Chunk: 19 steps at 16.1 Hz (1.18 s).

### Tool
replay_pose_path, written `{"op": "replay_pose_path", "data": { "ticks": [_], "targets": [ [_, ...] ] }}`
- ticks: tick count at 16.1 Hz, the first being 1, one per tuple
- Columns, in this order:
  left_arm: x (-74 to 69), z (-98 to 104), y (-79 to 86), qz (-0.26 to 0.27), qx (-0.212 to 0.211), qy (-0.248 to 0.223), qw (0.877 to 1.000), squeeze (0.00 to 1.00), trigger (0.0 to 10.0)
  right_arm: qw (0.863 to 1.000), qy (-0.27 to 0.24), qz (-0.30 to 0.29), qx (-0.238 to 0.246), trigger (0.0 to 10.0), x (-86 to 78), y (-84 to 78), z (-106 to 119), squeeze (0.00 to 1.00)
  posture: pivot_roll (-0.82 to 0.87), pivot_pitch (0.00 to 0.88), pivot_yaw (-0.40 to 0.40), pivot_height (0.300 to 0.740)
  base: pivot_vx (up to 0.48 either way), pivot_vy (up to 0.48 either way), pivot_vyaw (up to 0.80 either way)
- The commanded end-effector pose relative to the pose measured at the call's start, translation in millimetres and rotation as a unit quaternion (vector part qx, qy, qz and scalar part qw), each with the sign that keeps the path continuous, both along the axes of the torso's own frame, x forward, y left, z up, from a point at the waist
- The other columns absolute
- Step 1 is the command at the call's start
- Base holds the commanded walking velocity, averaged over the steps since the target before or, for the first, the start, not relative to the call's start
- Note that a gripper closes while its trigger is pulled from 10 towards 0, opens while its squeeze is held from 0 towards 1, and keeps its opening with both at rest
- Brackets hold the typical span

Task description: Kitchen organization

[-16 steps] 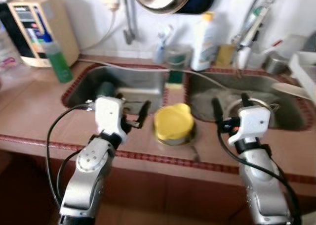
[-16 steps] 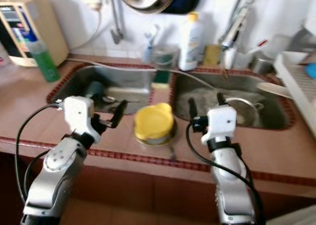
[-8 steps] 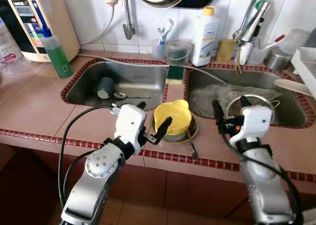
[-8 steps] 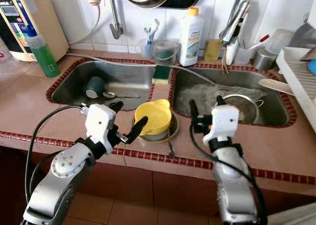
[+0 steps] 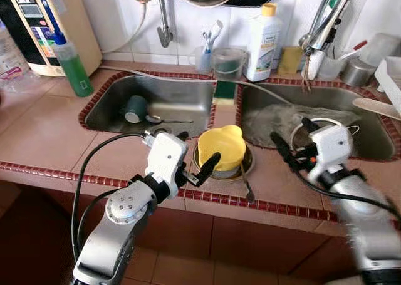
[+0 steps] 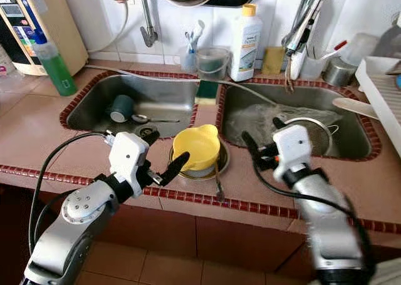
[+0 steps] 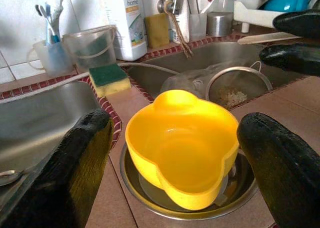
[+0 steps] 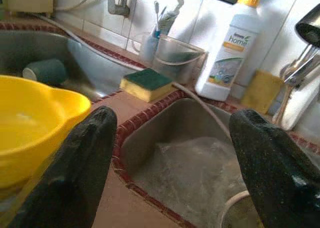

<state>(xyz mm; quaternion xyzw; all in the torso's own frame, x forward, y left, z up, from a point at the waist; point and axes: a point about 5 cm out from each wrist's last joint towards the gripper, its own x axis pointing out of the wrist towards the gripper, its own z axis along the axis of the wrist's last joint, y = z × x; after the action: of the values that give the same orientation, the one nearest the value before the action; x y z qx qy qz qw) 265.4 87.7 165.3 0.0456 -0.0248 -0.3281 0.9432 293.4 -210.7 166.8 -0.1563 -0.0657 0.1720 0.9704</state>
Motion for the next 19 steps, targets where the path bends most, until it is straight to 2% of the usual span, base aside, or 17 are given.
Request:
{"op": "replay_pose_path", "data": {
  "ticks": [1,4,7,9,11,13,14,19],
  "targets": [
    [-0.2,7.5,-1.5,-0.006,-0.001,-0.011,1.000,0.00,10.0,1.000,0.003,0.008,0.000,10.0,2.4,-5.4,6.4,0.00,-0.13,0.064,0.041,0.740,0.000,0.000,0.00],
    [-1.4,7.7,-5.3,-0.012,-0.003,-0.011,1.000,0.00,10.0,1.000,0.015,0.025,0.009,10.0,4.5,-13.0,12.4,0.00,-0.14,0.066,0.038,0.740,0.000,0.000,0.00],
    [-1.7,11.4,-9.5,-0.018,-0.015,-0.014,1.000,0.00,10.0,0.995,0.013,0.041,0.092,10.0,13.7,3.6,19.3,0.00,-0.14,0.068,0.036,0.740,0.000,0.000,0.00],
    [-3.8,11.6,-12.1,-0.030,-0.017,-0.013,0.999,0.00,10.0,0.987,0.014,0.055,0.148,10.0,21.8,21.5,22.2,0.00,-0.14,0.065,0.036,0.740,0.000,0.000,0.00],
    [-5.7,12.6,-13.5,-0.038,-0.017,-0.014,0.999,0.00,10.0,0.980,0.027,0.051,0.192,10.0,31.1,39.6,23.7,0.00,-0.13,0.060,0.034,0.740,0.000,0.000,0.00],
    [-7.2,14.4,-11.5,-0.043,-0.016,-0.016,0.999,0.00,10.0,0.972,0.048,0.021,0.228,10.0,39.4,55.7,23.9,0.00,-0.12,0.056,0.029,0.740,0.000,0.000,0.00],
    [-8.3,14.3,-10.9,-0.043,-0.012,-0.016,0.999,0.00,10.0,0.966,0.078,0.028,0.246,10.0,40.7,63.9,22.0,0.00,-0.11,0.053,0.024,0.740,0.000,0.000,0.00],
    [-12.4,15.3,-17.2,-0.056,-0.018,-0.018,0.998,0.00,10.0,0.951,0.160,0.016,0.263,10.0,43.4,70.0,10.5,0.00,-0.11,0.040,0.013,0.740,0.000,0.000,0.00]
  ]
}}
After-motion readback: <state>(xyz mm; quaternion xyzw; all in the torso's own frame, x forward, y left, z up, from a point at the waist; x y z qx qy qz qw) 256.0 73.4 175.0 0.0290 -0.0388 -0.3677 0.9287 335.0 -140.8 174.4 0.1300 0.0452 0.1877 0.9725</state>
